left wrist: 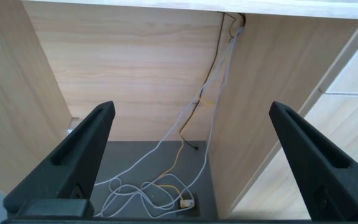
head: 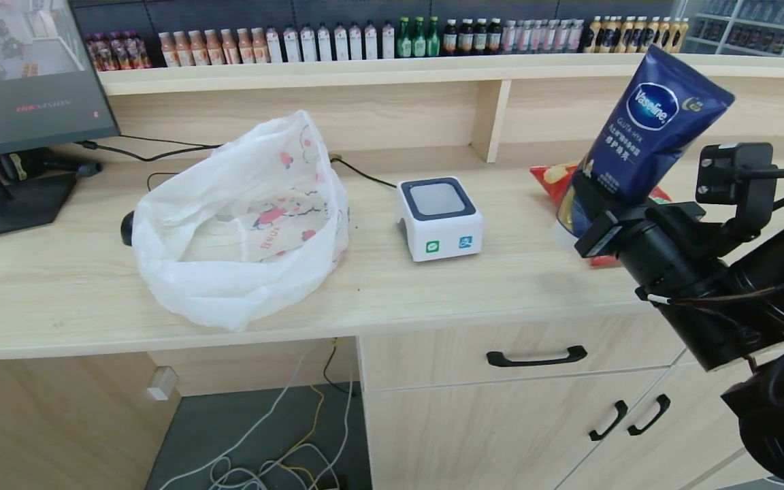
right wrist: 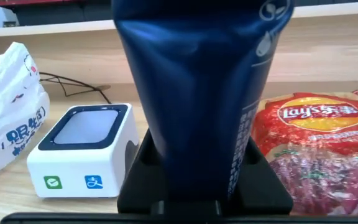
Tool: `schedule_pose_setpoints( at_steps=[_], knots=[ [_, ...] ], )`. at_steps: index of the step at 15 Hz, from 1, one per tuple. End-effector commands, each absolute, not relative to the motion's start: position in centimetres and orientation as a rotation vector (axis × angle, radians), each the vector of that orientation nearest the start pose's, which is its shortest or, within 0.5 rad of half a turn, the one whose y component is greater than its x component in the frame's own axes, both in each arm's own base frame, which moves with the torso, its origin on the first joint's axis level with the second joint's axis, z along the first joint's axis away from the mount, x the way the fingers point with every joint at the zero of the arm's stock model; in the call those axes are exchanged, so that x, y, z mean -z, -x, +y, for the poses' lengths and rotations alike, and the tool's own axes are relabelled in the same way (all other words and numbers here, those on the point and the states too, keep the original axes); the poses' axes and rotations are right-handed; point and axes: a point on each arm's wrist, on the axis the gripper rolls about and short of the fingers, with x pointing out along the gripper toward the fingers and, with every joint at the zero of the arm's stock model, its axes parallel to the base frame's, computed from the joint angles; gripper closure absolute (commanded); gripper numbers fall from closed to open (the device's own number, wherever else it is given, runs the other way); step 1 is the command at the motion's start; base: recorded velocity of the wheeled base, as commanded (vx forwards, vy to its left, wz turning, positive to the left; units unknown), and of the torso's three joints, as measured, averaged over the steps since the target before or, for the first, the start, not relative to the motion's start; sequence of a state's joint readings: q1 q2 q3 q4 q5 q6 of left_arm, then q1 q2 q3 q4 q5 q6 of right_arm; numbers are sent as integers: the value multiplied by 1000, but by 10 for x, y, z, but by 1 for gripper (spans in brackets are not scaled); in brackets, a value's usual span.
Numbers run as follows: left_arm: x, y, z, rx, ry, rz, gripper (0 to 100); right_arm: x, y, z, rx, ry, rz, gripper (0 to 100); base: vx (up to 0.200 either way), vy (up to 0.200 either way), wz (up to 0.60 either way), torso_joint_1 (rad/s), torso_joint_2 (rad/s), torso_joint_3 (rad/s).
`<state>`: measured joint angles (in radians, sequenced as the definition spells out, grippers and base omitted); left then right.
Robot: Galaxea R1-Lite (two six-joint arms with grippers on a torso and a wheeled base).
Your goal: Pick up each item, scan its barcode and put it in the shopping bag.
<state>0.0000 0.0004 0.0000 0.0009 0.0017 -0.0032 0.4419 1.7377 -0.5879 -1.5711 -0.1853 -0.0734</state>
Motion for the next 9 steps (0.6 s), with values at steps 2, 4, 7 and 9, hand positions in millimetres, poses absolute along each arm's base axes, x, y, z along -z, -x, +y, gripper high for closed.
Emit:
schedule_pose_setpoints(
  at_steps=[2, 4, 7, 9],
  knots=[
    [-75, 23, 0, -2, 3, 0, 0, -208, -257, 120, -250, -59, -407, 100, 0, 200, 0, 5, 0, 5],
    [-75, 23, 0, -2, 3, 0, 0, -208, -258, 121, -249, -60, -408, 100, 0, 0, 0, 0, 0, 0],
    [-75, 23, 0, -2, 2, 0, 0, -211, -257, 125, -263, -66, -418, 100, 0, 0, 0, 0, 0, 0],
    [-75, 23, 0, 0, 2, 0, 0, -220, -257, 140, -306, -92, -455, 100, 0, 0, 0, 0, 0, 0]
  ],
)
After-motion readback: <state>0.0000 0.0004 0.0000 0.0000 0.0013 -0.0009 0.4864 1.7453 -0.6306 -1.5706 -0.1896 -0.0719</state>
